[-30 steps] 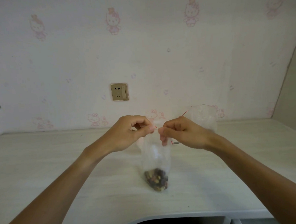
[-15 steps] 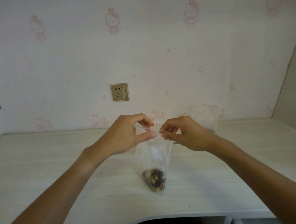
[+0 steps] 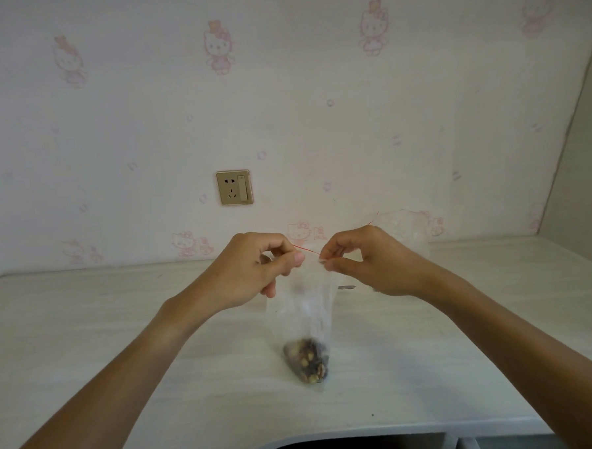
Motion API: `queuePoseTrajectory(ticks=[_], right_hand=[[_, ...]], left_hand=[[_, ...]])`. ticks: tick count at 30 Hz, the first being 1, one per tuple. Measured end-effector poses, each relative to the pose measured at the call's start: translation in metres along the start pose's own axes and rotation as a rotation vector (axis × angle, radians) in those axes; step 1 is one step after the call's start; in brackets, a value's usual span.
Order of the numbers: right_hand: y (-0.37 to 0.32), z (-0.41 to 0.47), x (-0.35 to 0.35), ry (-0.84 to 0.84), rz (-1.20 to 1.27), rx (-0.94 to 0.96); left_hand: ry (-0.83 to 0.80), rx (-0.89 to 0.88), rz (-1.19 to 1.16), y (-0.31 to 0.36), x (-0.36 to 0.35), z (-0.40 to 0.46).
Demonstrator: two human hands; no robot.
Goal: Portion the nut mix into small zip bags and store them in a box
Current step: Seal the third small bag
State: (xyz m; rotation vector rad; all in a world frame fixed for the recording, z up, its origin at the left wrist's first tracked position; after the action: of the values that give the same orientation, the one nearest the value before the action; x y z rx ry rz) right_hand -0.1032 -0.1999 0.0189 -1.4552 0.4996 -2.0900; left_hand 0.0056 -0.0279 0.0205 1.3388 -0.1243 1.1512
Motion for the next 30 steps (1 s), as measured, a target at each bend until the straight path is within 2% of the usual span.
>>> queuePoseTrajectory(ticks=[8, 15, 24, 30], right_hand=[[-0.004, 0.003, -0.004, -0.029, 0.066, 0.003], [-0.002, -0.001, -0.003, 0.002, -0.115, 0.034], [-0.01, 0.002, -0.004, 0.034, -0.123, 0.046], [-0.012, 0.0, -0.002, 0.025, -0.069, 0.04]], left_hand=[[-0.025, 0.02, 0.096, 0.002, -0.009, 0.002], [-0.064, 0.035, -0.004, 0.001, -0.006, -0.001], [-0.036, 0.095, -0.043, 0.004, -0.005, 0.0], [-0.038, 0.051, -0.15, 0.009, -0.001, -0.002]])
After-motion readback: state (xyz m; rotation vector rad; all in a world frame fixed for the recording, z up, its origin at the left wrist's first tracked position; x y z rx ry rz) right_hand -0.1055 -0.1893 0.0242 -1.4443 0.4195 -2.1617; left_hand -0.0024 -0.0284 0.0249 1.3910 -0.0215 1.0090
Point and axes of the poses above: each hand's wrist, its own z-axis towards the middle knuckle, its own x-axis out of the back of the hand, y = z × x, the point moved 5 cm from there along z, towards the middle knuckle, and after that the axes turned 4 degrees about -y, right-handed, at the moved point
